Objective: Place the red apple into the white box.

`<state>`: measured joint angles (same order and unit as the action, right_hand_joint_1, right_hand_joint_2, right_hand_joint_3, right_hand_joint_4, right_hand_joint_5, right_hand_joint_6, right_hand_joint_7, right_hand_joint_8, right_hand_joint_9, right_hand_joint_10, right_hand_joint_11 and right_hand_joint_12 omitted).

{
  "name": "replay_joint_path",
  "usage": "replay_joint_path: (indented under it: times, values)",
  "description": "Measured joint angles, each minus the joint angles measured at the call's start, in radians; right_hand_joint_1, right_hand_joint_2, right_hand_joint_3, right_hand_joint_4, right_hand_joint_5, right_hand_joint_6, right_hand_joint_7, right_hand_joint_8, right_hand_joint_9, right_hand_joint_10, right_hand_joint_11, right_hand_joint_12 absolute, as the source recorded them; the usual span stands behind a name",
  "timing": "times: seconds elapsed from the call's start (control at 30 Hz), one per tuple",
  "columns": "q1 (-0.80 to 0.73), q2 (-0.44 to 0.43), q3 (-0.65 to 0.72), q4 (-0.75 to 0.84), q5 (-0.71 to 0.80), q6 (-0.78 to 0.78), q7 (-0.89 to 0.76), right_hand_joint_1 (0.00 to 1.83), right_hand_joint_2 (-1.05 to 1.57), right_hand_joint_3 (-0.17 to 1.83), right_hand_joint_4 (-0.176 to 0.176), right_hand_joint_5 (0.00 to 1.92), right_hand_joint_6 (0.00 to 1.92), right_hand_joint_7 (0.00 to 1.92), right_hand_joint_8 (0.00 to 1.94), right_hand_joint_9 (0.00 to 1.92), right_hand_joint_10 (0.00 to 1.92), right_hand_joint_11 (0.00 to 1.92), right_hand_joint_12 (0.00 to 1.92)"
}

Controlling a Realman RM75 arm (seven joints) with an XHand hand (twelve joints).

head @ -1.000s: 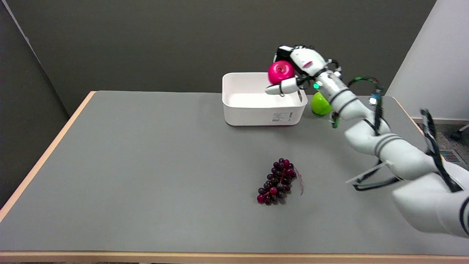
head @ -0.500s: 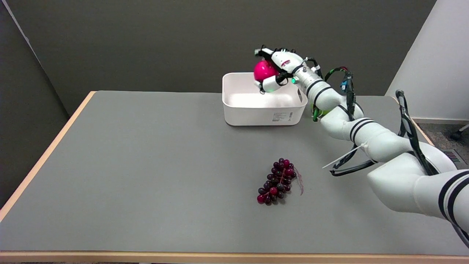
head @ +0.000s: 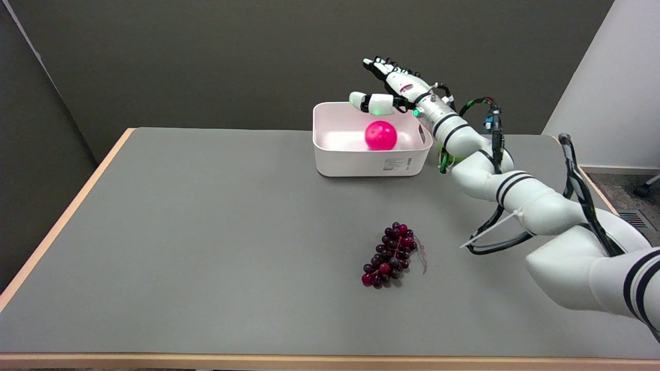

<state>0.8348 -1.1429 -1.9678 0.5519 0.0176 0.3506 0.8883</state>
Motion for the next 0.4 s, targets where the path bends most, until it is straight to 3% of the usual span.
replay_joint_path:
  times: [0.07, 0.2, 0.27, 0.4]
  values:
    - [-0.023, 0.011, 0.007, 0.034, 0.018, -0.001, 0.001, 0.14, 0.56, 0.91, 0.086, 0.02, 0.19, 0.01, 0.02, 0.0, 0.42, 0.0, 1.08]
    - [-0.076, 0.032, 0.03, 0.104, 0.061, 0.025, 0.004, 0.14, 0.61, 0.97, 0.086, 0.09, 0.31, 0.11, 0.22, 0.04, 0.6, 0.0, 1.07]
    - [-0.117, 0.047, 0.05, 0.151, 0.103, 0.061, 0.005, 0.19, 0.68, 0.86, 0.08, 0.13, 0.35, 0.19, 0.27, 0.1, 0.63, 0.01, 1.16]
    - [-0.215, 0.076, 0.093, 0.239, 0.209, 0.157, 0.005, 0.2, 0.66, 0.97, 0.069, 0.2, 0.45, 0.29, 0.35, 0.17, 0.7, 0.07, 1.17]
